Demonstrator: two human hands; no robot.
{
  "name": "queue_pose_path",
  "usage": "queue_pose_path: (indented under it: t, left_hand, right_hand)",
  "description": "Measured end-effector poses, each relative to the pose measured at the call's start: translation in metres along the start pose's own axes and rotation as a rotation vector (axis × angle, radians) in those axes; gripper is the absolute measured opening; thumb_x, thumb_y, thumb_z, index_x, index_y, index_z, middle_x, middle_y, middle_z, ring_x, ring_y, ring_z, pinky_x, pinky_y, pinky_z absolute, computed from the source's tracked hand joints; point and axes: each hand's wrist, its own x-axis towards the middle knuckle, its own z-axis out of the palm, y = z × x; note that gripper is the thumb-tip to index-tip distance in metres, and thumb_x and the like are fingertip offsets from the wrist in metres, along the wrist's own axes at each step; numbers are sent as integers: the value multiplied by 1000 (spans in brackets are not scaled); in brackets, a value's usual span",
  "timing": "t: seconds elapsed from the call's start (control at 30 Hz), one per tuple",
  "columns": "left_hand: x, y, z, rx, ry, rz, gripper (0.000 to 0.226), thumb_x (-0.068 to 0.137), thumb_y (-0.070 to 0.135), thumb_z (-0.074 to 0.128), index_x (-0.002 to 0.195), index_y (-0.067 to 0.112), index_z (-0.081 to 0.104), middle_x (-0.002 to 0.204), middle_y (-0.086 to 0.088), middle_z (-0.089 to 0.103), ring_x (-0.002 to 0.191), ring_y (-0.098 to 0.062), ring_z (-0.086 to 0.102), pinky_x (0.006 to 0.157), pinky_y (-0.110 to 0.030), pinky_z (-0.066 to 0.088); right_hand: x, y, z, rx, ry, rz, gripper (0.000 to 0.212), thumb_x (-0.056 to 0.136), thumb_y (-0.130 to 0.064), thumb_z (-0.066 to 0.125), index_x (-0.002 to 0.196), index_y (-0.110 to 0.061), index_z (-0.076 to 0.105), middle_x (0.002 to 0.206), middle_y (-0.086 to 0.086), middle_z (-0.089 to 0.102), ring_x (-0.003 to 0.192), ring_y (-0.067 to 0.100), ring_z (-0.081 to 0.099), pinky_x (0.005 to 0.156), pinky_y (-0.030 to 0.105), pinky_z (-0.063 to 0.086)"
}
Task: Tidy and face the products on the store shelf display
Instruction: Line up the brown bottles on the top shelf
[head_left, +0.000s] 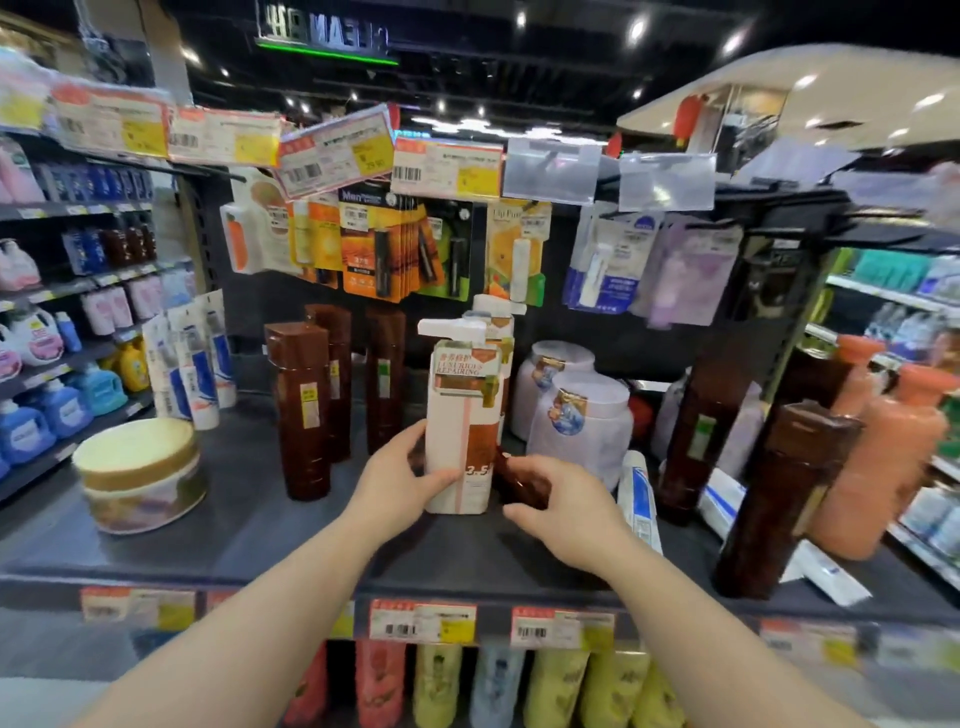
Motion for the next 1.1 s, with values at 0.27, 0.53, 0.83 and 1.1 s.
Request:
queue_pose_path:
  t: [0.27,0.53,0.83,1.1]
  left_hand:
    - [6,-7,2,0,-48,-20,76,80,15,75,143,27,35,133,7,55,107,-3,53,86,-23,46]
    - [-18,6,7,396,426,356,78,65,37,85,132,19,49,127,-3,51,122,-20,44,104,-36,39]
    - [-24,33,72,563,-75,640,73,76,37,76,140,23,44,143,5,45,133,-13,37,113,-30,28]
    - [-16,36,93,562,-112,598,42,76,29,76,116,25,64,110,4,68,105,-19,61,88,-36,49]
  right_hand:
    - [-9,18,-1,-285,-121,219,68,78,-49,67,138,-29,41,128,-2,59,115,21,55,91,35,50]
    - [-20,16,-25,-216,-126,235,46,80,-38,64,124,-30,53,117,-4,63,101,17,56,82,32,50]
    - [-36,24,-51,-259,-129,164,61,78,-36,67,136,-29,49,126,-3,60,109,18,58,90,36,52]
    - [-35,35,-67,-276,-41,72,64,77,-36,69,137,-33,48,128,-3,55,112,20,56,91,34,49]
